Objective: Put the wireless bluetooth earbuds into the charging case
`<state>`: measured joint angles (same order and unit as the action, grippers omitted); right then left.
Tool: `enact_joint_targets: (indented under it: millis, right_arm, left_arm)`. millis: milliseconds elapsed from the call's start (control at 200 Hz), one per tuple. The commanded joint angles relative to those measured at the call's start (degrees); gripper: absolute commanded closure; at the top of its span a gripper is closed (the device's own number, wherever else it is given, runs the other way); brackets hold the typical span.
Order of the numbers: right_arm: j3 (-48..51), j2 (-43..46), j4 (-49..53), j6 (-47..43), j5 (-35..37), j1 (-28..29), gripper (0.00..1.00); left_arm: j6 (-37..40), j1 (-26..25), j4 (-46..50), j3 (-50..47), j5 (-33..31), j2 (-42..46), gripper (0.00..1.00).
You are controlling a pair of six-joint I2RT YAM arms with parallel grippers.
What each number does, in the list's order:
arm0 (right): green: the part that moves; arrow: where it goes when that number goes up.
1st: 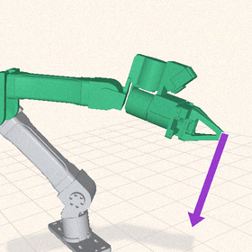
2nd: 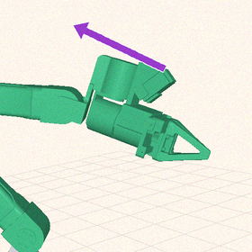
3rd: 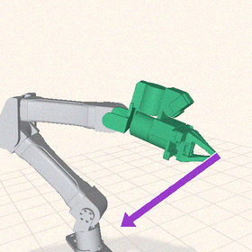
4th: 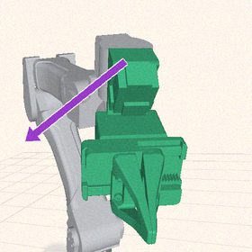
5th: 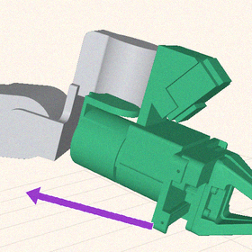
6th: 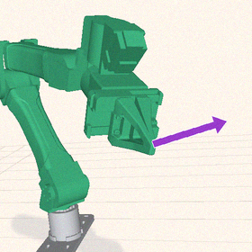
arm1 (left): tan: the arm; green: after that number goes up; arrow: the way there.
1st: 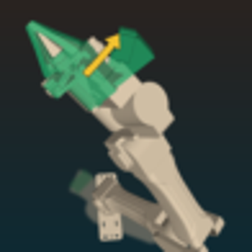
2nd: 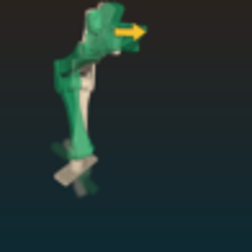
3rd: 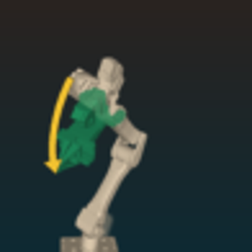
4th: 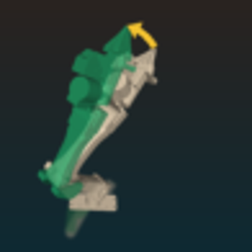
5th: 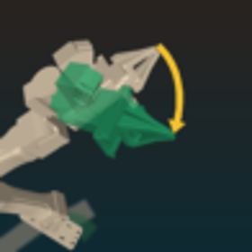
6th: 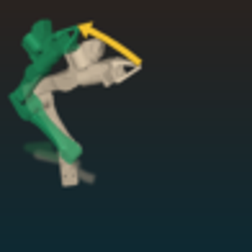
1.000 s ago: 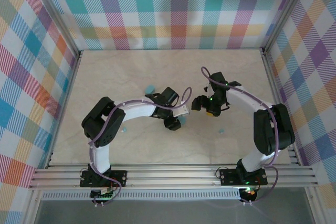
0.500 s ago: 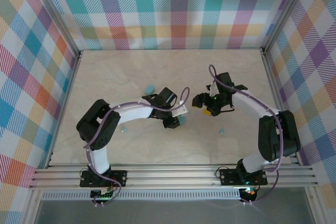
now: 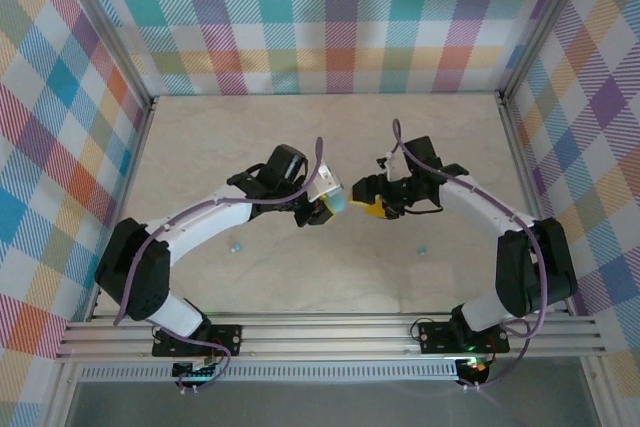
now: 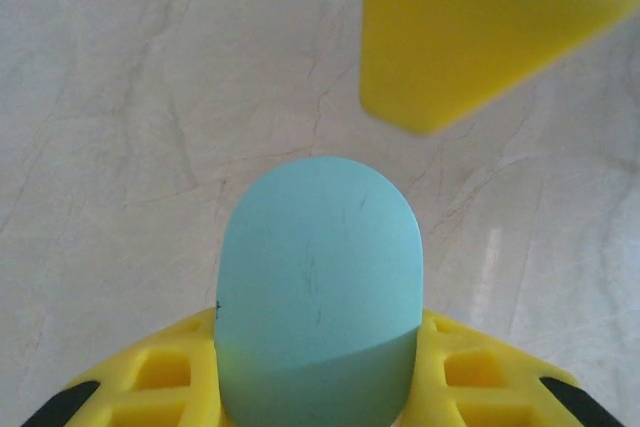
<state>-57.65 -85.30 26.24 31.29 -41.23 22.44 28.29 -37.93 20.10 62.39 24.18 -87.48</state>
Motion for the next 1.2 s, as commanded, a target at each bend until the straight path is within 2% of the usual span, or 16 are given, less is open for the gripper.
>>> enact_joint_targets:
  millis: [0,375,495,645,700,1000,1195]
  right_arm:
    - [-4.16,0.49,1.70,-0.09,-1.15,2.71,0.29]
    - [-6.33,-0.99,1.54,1.82,-1.48,5.19,0.33]
    - [-6.82,-1.36,1.10,2.50,-2.06,6.17,0.41]
    - [-6.95,-1.02,-0.96,4.46,-4.47,6.64,0.64]
    - [-7.11,-0.86,-1.62,5.23,-5.44,6.72,0.69]
    - [-8.70,-1.66,-1.37,6.14,-8.31,8.80,0.65]
    - [-8.80,-1.70,-4.28,9.53,-9.34,9.29,0.78]
  left_arm:
    - [-0.64,0.22,3.37,-0.03,2.64,1.95,0.82]
    - [-2.42,0.23,2.52,-1.31,4.19,6.86,0.82]
    - [-3.11,0.23,2.00,-1.39,4.53,7.44,0.82]
    - [-3.73,0.45,1.41,-1.69,4.38,8.02,0.82]
    - [-4.16,0.57,0.88,-2.05,4.23,8.41,0.82]
    - [-5.70,1.82,-1.17,-3.15,5.13,10.54,0.81]
    - [-7.13,2.50,-3.07,-4.71,4.65,12.69,0.74]
